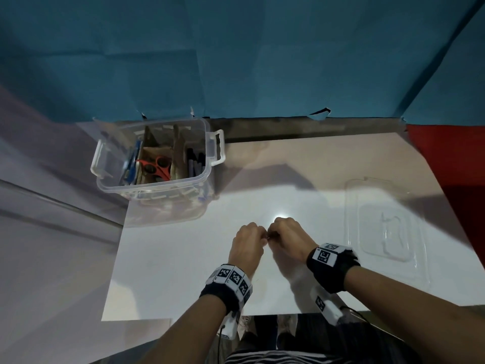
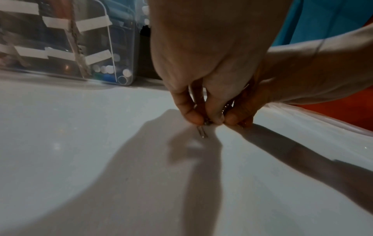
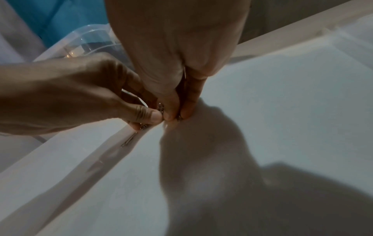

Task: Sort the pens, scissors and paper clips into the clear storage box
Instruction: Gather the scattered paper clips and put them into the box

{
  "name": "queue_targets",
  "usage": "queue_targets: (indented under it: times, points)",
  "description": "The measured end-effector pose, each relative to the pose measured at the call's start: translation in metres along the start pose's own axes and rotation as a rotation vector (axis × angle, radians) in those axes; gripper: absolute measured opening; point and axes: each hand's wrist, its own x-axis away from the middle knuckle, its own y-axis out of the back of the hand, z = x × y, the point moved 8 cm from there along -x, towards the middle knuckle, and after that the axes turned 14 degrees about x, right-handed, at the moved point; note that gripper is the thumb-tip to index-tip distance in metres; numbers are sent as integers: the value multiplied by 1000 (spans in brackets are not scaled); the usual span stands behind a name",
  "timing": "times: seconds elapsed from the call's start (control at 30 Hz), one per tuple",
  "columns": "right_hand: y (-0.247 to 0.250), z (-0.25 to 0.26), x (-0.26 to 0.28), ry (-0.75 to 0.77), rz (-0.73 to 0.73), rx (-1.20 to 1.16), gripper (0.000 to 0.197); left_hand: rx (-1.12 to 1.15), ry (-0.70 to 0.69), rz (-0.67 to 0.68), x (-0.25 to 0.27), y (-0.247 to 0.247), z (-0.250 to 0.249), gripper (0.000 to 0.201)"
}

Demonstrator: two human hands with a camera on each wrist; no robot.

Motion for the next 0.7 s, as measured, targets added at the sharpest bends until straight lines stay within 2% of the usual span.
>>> queue_targets:
  times: [0.13, 0.23, 0.33, 0.53, 0.7]
  points:
    - [7, -7, -16, -34, 66, -30, 19, 58, 67, -12, -10, 10, 6, 11]
    - [13, -19, -26, -104, 107, -119, 14, 137, 159, -32, -20, 21, 20, 18]
    - [23, -28, -29, -148, 127, -207, 12, 230, 193, -51, -27, 32, 34, 15]
    - [61, -24, -41, -155, 71, -279, 10, 322, 82, -43, -28, 66, 10, 11]
    - [117, 16, -66, -72, 16, -321, 2, 315, -89, -84, -22, 128, -38, 5]
